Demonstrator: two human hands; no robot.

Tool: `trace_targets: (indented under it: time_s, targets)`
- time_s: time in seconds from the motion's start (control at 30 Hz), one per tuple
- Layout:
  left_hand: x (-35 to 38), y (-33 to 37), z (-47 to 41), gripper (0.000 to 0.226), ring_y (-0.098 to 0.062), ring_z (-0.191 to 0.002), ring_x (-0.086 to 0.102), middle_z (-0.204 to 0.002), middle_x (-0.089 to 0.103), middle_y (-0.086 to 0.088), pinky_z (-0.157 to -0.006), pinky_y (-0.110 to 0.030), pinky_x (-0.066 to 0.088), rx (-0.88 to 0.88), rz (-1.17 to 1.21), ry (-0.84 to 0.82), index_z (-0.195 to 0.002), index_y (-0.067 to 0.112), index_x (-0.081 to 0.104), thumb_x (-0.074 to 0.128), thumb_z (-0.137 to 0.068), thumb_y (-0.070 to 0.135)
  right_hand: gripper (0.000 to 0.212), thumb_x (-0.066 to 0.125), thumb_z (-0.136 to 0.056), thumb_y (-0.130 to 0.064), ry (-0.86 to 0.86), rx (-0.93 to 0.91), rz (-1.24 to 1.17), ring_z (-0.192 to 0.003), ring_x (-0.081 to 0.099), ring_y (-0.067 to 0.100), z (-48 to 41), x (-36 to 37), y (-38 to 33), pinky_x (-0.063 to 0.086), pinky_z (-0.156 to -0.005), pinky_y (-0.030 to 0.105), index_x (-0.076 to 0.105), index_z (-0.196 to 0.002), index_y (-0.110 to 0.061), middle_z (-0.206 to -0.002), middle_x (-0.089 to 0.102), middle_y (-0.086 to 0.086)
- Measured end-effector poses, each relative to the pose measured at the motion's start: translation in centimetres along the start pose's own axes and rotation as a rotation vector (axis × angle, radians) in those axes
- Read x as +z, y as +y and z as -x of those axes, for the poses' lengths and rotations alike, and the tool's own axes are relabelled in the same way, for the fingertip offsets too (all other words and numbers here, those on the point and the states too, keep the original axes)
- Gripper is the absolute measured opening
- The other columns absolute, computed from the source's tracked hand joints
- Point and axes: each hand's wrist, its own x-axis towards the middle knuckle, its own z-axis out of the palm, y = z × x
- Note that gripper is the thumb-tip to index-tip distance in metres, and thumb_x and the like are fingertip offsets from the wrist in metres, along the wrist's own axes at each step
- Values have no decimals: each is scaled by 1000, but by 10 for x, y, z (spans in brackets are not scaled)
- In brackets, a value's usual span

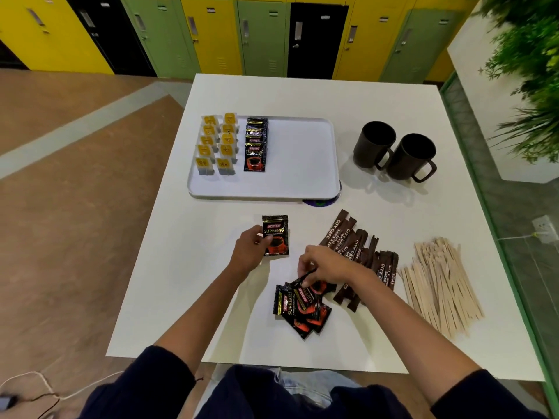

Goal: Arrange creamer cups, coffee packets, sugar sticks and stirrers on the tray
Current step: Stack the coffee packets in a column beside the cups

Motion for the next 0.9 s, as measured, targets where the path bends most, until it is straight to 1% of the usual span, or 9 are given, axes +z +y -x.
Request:
trace_targets:
  time_s: [0.07, 0.17, 0.2, 0.3, 0.4, 0.53, 0.6, 0.73, 0.9]
  targets:
    - [-2, -1, -1, 18, -29, -87, 64, -95, 69, -16, -72, -35, 50, -2, 23, 5, -107, 11, 61, 55, -94, 21, 13, 74, -79, -15, 33, 4, -137, -86, 53, 12, -1, -11, 0, 40, -68, 18, 66, -89, -14, -88, 57, -5]
    - [-5, 1, -4, 18, -34, -87, 65, -94, 69, -17, -73, -42, 53, 0, 69, 6, -105, 9, 61, 54, -94, 20, 11, 72, -82, -20, 205, 1, -345, -79, 55, 10, -7, -27, 0, 40, -71, 21, 64, -88, -16, -83, 60, -7]
    - [-6, 2, -5, 19, -35, -88, 66, -95, 68, -17, -73, -41, 55, -1, 114, -7, -107, 7, 61, 53, -95, 19, 12, 71, -83, -22, 283, 10, -411, -75, 54, 8, -11, -31, -2, 40, -70, 23, 63, -88, -15, -81, 59, -7]
    - [-9, 15, -8, 21, -19, -84, 66, -94, 67, -10, -67, -19, 56, -11, 238, -43, -109, 4, 59, 46, -98, 17, 18, 69, -85, -22, 508, 80, -573, -71, 52, 7, -24, -38, -12, 41, -66, 23, 62, -95, -9, -78, 56, -5]
    - [-14, 27, -14, 21, -17, -87, 65, -95, 67, -7, -72, -23, 54, -6, 285, -42, -105, 7, 59, 44, -99, 20, 21, 70, -84, -20, 627, 134, -679, -79, 56, 13, -41, -43, -23, 45, -69, 25, 62, -96, -4, -84, 60, -1]
    - [-20, 34, -22, 20, -9, -84, 64, -95, 66, -2, -68, -18, 51, 24, 283, -58, -106, 10, 60, 45, -99, 21, 17, 73, -81, -19, 648, 136, -707, -80, 59, 16, -60, -46, -34, 46, -71, 25, 62, -89, -10, -83, 62, 2]
    - [-23, 35, -26, 17, -11, -86, 65, -97, 67, -3, -68, -17, 52, 45, 283, -67, -106, 12, 60, 46, -98, 18, 17, 75, -80, -17, 662, 125, -701, -79, 59, 16, -67, -47, -39, 47, -71, 23, 63, -88, -8, -81, 62, 2]
    - [-28, 36, -38, 19, -24, -94, 65, -103, 66, -10, -73, -22, 55, 49, 254, -74, -111, 10, 59, 44, -98, 11, 18, 77, -76, -12, 714, 152, -707, -73, 57, 8, -78, -48, -45, 42, -61, 12, 64, -88, -6, -82, 63, 0]
    - [-37, 34, -57, 20, -34, -103, 63, -110, 63, -23, -86, -41, 55, 26, 198, -84, -111, 3, 58, 46, -97, 8, 33, 77, -75, -10, 652, 191, -823, -84, 61, 16, -98, -55, -47, 50, -71, 23, 60, -104, -7, -88, 62, 1]
